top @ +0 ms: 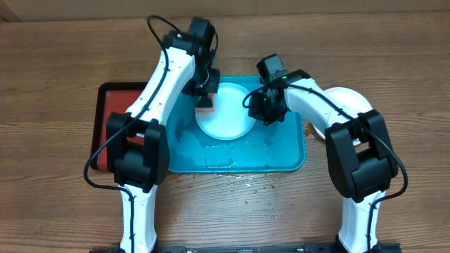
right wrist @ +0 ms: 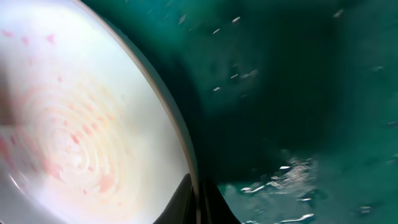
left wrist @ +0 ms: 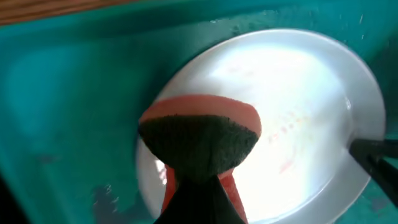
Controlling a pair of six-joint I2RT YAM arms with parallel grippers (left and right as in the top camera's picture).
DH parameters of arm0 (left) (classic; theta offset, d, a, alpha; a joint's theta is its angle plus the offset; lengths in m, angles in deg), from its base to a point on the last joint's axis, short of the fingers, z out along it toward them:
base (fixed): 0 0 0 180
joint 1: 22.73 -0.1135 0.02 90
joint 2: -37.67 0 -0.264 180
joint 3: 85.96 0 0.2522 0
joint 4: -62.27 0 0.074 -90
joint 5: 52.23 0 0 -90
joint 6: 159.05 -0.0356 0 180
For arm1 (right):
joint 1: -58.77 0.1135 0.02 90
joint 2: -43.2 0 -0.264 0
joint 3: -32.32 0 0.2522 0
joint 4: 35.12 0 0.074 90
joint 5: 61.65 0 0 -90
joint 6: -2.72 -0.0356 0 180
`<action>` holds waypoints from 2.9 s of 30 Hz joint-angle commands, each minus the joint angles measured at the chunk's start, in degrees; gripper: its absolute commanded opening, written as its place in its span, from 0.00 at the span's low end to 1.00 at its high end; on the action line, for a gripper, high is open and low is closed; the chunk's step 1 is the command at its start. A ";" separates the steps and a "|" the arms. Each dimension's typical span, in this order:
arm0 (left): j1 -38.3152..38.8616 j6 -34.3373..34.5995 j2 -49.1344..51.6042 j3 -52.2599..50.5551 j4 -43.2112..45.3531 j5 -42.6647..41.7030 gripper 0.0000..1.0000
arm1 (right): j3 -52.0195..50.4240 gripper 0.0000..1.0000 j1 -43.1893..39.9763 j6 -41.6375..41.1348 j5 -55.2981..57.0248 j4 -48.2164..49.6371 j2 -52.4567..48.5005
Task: Clean dirty plates on tray and stack at the side
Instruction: 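Move the sponge with the left gripper onto the light-blue plate, then scrub the light-blue plate with the sponge while the right gripper holds it, then lift the sponge off the plate with the left gripper, move it left, then lift the light-blue plate with the right gripper and carry it right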
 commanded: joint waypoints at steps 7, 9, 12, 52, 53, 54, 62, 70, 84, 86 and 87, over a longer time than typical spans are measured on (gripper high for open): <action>2.34 -6.99 -0.09 -10.01 7.48 -0.13 0.04 | 0.00 0.04 1.70 -0.68 1.03 0.68 -0.81; 2.34 -8.90 -0.09 -10.75 7.41 2.08 0.04 | 0.00 0.04 1.70 -0.68 1.03 0.68 -0.81; 2.29 -13.27 -0.09 -11.23 7.17 6.08 0.04 | 0.00 0.04 1.70 -0.66 1.05 0.68 -0.81; 1.64 -24.41 -0.83 -4.37 12.63 -17.07 0.04 | 0.00 0.04 1.70 -0.63 1.05 0.74 -0.81; 1.36 -23.87 -1.03 -2.47 12.07 -17.53 0.04 | 0.00 0.04 1.70 -0.61 1.05 0.70 -0.81; 1.01 -22.95 -1.14 -0.46 11.43 -17.55 0.04 | 0.00 0.04 1.70 -0.61 1.05 0.66 -0.81; -4.94 -11.23 -1.42 18.62 -0.70 -12.44 0.04 | 0.00 0.04 1.70 -0.42 1.01 0.37 -0.81; -9.46 -4.52 -1.42 23.32 -17.90 -4.17 0.04 | 1.01 0.04 1.55 4.55 1.70 -4.66 2.60; -9.66 -1.29 -1.42 22.97 -27.04 1.40 0.04 | 1.01 0.04 7.50 3.80 35.08 -15.58 21.22; -9.66 -0.28 -1.42 22.97 -27.58 1.38 0.04 | 1.01 0.04 10.05 1.95 42.58 -17.22 23.28; -9.66 0.09 -1.42 22.95 -27.82 1.36 0.04 | 1.01 0.04 11.43 1.16 46.38 -18.01 24.04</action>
